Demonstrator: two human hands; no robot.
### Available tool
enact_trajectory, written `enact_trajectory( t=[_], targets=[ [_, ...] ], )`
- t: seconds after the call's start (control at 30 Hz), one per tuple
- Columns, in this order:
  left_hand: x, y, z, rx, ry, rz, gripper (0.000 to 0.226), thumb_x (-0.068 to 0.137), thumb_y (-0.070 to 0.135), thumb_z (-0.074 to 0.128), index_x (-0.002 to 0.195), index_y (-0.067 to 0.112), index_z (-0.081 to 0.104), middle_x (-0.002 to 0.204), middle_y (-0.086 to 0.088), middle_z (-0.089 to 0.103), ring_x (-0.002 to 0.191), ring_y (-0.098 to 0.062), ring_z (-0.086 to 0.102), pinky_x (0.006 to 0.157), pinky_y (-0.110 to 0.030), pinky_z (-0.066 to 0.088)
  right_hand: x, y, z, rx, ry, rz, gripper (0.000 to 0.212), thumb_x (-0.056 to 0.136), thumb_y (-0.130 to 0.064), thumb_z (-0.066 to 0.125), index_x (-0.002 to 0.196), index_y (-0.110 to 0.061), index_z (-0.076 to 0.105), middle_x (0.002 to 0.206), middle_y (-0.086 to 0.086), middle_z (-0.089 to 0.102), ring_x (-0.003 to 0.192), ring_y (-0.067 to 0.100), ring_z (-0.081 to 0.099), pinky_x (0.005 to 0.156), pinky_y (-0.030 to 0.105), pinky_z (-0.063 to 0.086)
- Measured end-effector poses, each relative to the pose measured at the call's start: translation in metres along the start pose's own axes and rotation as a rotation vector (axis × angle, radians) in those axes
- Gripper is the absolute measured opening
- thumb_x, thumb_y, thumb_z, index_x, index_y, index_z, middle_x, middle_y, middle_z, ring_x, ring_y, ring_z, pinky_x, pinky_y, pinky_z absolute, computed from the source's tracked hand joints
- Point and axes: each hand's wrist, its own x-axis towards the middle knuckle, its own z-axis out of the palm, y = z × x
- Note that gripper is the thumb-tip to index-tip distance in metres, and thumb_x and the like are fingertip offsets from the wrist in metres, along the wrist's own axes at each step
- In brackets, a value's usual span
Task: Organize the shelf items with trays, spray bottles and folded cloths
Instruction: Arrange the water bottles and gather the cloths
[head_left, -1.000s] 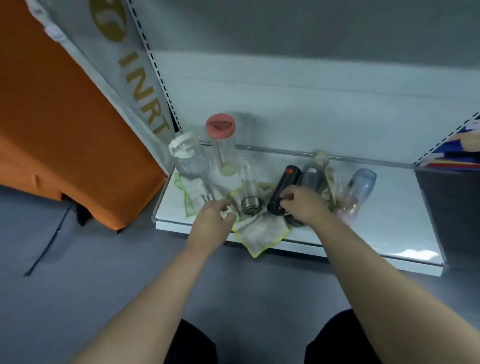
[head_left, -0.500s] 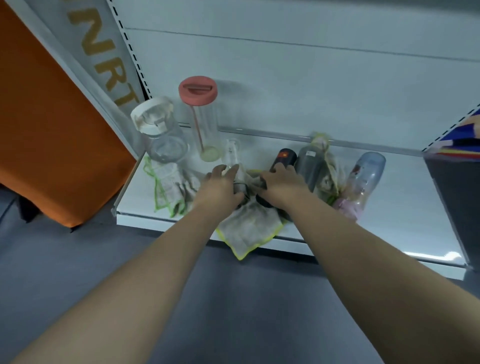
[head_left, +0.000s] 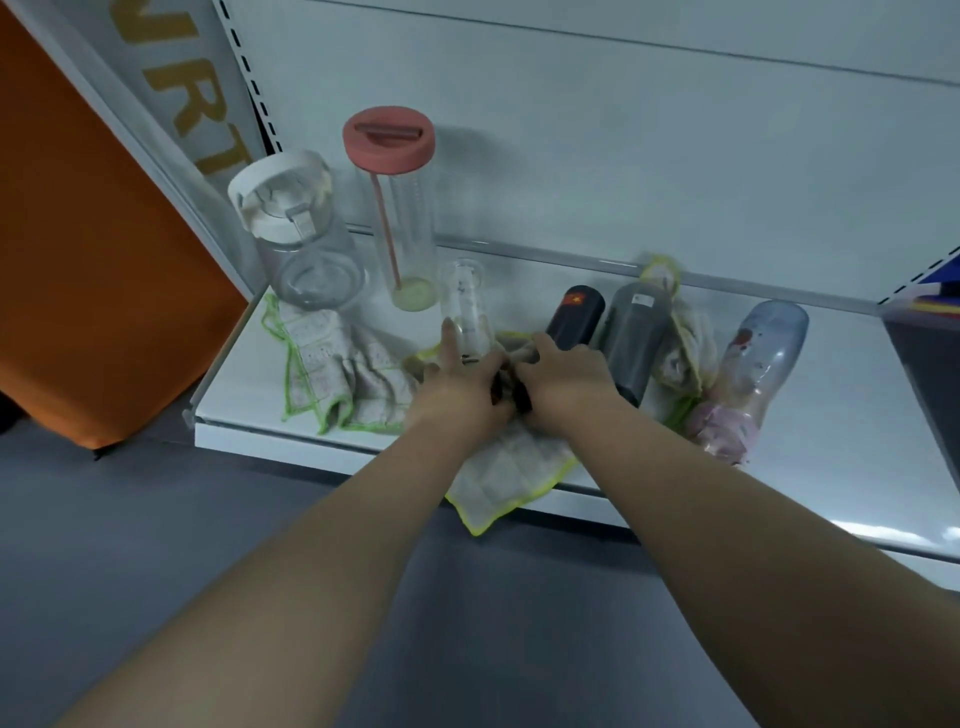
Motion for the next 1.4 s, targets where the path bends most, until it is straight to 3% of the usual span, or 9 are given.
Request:
enact_trajectory(
  t=[0.13,0.33,0.47,0.67,0.8,1.0,1.13,1.27,1.4],
  targets=[
    [0.004,-0.002,-0.002,0.068,0.058,0.017,0.040,0.090,0.035,0.062,0.128,0.032,0.050,0.164,-0.017,-0.005,0.113,-0.046,0.053,0.087,-0.043,0.050,0.000,-0.004,0.005,0.040,0.015,0.067,0.049,0.092,-0.020,0.062,0.137,-0.026,0.044,0.138,0.009,0.032,0.105,0.040,0.048,0.083,0.042,0.037],
    [0.008,-0.015,-0.024,0.001,0.043,0.017,0.059,0.075,0.041,0.068,0.129,0.038,0.043,0.156,-0.012,0.021,0.102,-0.040,0.059,0.079,-0.036,0.050,-0.005,0.005,0.002,0.388,0.103,0.149,0.046,0.085,-0.018,0.068,0.123,-0.027,0.044,0.141,0.013,0.022,0.097,0.040,0.049,0.074,0.040,0.042],
    [0.004,-0.019,-0.044,-0.071,0.037,0.048,0.082,0.073,0.042,0.071,0.144,0.033,0.031,0.150,-0.005,0.033,0.117,-0.034,0.055,0.092,-0.044,0.052,-0.016,0.013,-0.015,0.589,0.102,0.158,0.045,0.078,-0.027,0.070,0.116,-0.026,0.046,0.131,0.010,0.027,0.093,0.038,0.054,0.077,0.038,0.049],
    [-0.011,-0.008,-0.070,-0.061,0.136,0.058,0.070,0.080,0.038,0.073,0.141,0.026,0.041,0.140,-0.012,0.033,0.111,-0.035,0.058,0.091,-0.039,0.052,-0.035,0.023,-0.041,0.756,0.191,0.179,0.051,0.081,-0.038,0.069,0.123,-0.023,0.044,0.125,0.009,0.037,0.102,0.033,0.054,0.089,0.041,0.050],
    [-0.012,0.000,-0.090,-0.033,0.159,0.084,0.059,0.079,0.034,0.071,0.133,0.024,0.048,0.127,-0.010,0.042,0.095,-0.026,0.056,0.080,-0.029,0.045,-0.045,0.028,-0.053,0.893,0.267,0.265,0.049,0.085,-0.040,0.063,0.123,-0.018,0.043,0.117,0.010,0.043,0.098,0.031,0.051,0.080,0.036,0.046],
    [-0.011,0.007,-0.106,-0.060,0.160,0.052,0.056,0.079,0.034,0.071,0.131,0.026,0.053,0.126,-0.010,0.039,0.101,-0.029,0.059,0.093,-0.033,0.051,-0.051,0.040,-0.058,1.070,0.354,0.421,0.057,0.090,-0.036,0.059,0.138,-0.016,0.038,0.131,0.014,0.045,0.105,0.030,0.050,0.080,0.033,0.041],
    [-0.006,0.017,-0.118,-0.045,0.205,0.041,0.061,0.079,0.036,0.071,0.133,0.024,0.046,0.119,-0.011,0.044,0.098,-0.031,0.057,0.084,-0.034,0.048,-0.046,0.050,-0.056,1.136,0.404,0.472,0.065,0.092,-0.035,0.059,0.148,-0.015,0.032,0.139,0.009,0.047,0.119,0.028,0.051,0.080,0.028,0.035],
    [0.002,0.025,-0.124,-0.095,0.282,0.040,0.056,0.079,0.035,0.070,0.125,0.018,0.042,0.104,-0.006,0.048,0.090,-0.029,0.053,0.073,-0.035,0.044,-0.035,0.050,-0.054,1.192,0.451,0.474,0.075,0.091,-0.030,0.063,0.154,-0.015,0.025,0.149,0.009,0.040,0.131,0.029,0.045,0.091,0.031,0.039],
    [0.015,0.027,-0.119,-0.112,0.341,0.052,0.048,0.082,0.040,0.067,0.119,0.018,0.044,0.107,-0.005,0.050,0.094,-0.031,0.056,0.075,-0.036,0.045,-0.016,0.045,-0.048,1.172,0.528,0.447,0.067,0.085,-0.033,0.070,0.142,-0.010,0.041,0.134,0.010,0.053,0.121,0.028,0.053,0.086,0.031,0.042]
  ],
)
